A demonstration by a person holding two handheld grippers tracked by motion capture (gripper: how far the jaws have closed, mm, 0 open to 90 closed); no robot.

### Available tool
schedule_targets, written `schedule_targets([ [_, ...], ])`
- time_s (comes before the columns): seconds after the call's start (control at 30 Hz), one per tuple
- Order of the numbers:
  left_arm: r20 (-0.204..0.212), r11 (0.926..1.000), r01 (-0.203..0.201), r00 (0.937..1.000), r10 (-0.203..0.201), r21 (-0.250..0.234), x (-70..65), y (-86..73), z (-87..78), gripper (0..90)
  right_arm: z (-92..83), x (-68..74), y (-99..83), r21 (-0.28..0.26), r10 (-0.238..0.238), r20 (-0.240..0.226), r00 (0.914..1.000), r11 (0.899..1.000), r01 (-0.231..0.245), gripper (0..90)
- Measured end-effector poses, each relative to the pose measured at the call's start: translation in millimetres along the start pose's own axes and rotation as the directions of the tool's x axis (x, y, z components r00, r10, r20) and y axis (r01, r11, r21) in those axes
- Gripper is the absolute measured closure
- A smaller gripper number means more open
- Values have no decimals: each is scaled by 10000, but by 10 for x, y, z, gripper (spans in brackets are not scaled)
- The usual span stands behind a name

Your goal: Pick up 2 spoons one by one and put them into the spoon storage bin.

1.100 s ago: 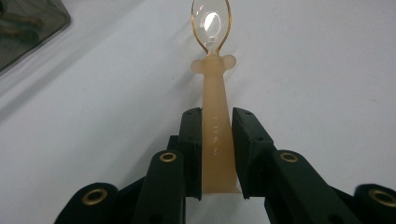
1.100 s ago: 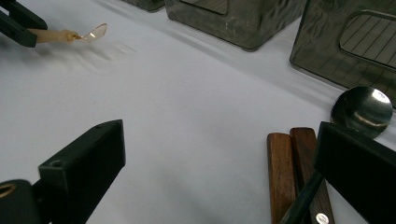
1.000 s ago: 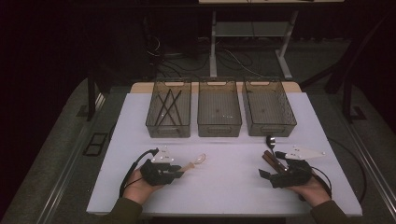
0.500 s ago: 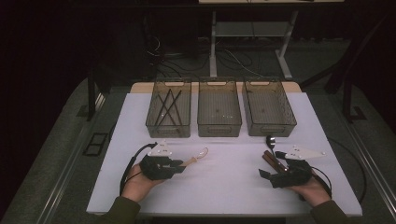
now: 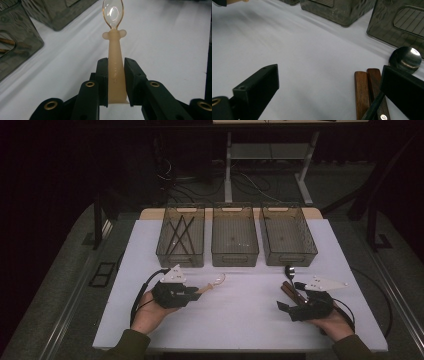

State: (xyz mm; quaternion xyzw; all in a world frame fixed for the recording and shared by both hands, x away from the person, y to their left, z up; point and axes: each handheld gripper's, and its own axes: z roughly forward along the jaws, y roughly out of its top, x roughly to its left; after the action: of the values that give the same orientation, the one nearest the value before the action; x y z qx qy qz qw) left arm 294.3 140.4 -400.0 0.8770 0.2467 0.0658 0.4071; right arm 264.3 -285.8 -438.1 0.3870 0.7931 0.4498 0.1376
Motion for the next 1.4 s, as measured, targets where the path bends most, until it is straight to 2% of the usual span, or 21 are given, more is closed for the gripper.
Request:
schedule_targets([
  [0.3,-131,9998,-127,9998,125,-147,41,101,22,741,10,0,-3,9,-14,4,10000,10000,14,25],
  [0.87,-128,9984,-424,9990,419,-380,84,306,140,740,13,-1,-6,34,-23,-3,10000,10000,23,25],
  [1.4,-114,9965,-438,9990,431,-716,116,483,264,740,15,-1,-7,31,-20,-14,10000,10000,20,25],
])
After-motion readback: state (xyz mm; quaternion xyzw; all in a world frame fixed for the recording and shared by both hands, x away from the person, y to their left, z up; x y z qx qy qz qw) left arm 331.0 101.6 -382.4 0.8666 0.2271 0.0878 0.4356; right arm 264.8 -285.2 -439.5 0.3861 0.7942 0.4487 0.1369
